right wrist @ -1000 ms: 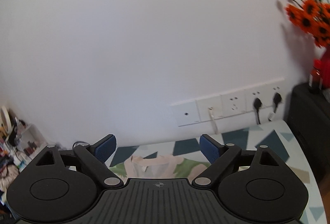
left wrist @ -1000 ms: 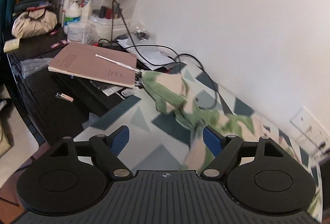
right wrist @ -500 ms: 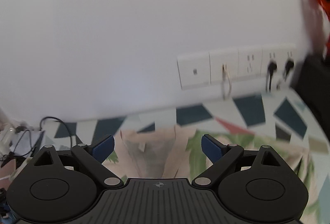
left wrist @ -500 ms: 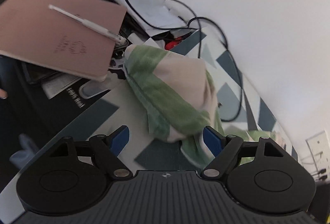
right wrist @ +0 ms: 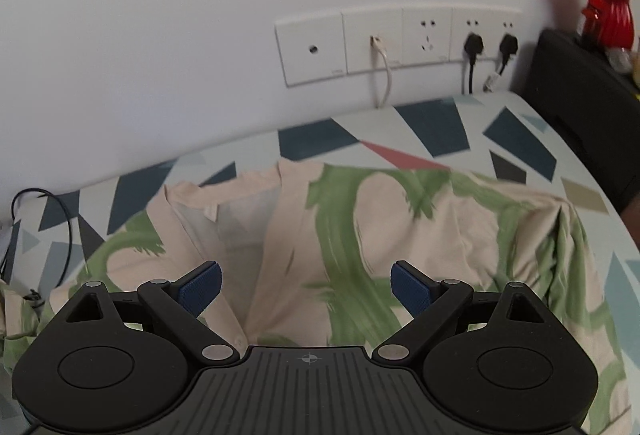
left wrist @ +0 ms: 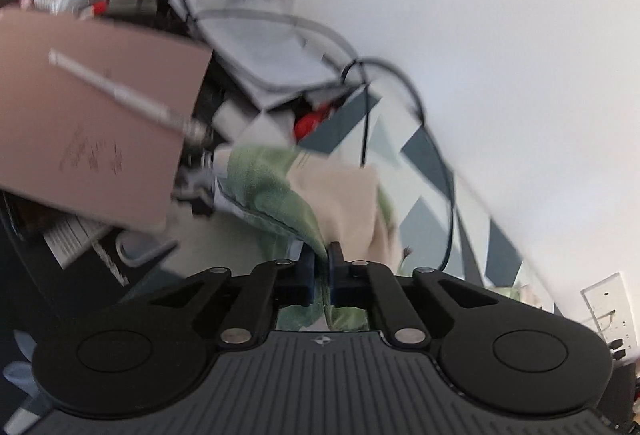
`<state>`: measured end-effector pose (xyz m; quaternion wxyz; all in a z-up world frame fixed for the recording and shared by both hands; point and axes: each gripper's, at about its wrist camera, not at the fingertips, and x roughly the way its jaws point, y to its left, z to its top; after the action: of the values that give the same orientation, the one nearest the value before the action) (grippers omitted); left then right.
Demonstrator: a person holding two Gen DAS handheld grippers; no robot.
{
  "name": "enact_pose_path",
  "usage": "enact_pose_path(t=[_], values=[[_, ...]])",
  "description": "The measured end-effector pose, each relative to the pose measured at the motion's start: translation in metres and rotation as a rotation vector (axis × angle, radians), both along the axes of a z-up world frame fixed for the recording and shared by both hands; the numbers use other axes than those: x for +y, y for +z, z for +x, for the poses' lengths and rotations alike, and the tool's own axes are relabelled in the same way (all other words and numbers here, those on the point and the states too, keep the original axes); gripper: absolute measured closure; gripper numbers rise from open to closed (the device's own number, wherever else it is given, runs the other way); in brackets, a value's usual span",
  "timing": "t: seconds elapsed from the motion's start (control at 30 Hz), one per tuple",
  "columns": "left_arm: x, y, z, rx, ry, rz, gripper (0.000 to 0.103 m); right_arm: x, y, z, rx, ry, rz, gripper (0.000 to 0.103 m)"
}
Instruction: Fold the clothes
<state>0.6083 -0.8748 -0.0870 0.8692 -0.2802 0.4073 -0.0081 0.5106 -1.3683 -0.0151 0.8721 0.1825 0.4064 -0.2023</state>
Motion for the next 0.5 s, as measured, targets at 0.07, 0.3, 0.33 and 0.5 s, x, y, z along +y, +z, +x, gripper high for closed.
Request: enact_pose_path(t=[0.07,0.3,0.33,0.5], values=[[0.003,0.016,-0.004,-0.045,0.020,0.005,0.098,-0.003,-0.005,-0.002,0.004,0.001,0.005,0.012],[-0.006,0.094,-0.024,-0.253,0.046,0.079,0.099,-0.024,-0.019,-0.001,-0.026,-0.006,0.102,0.012],[-0.014,0.106,-0.027,-0.283,0.031,0.092,0.099,-0.027,-0.021,0.000,-0.033,-0.003,0.113,0.012],[-0.084,0.151,-0.027,-0.394,-0.112,0.086,0.099,-0.046,-0.028,-0.006,-0.057,0.011,0.134,0.012]])
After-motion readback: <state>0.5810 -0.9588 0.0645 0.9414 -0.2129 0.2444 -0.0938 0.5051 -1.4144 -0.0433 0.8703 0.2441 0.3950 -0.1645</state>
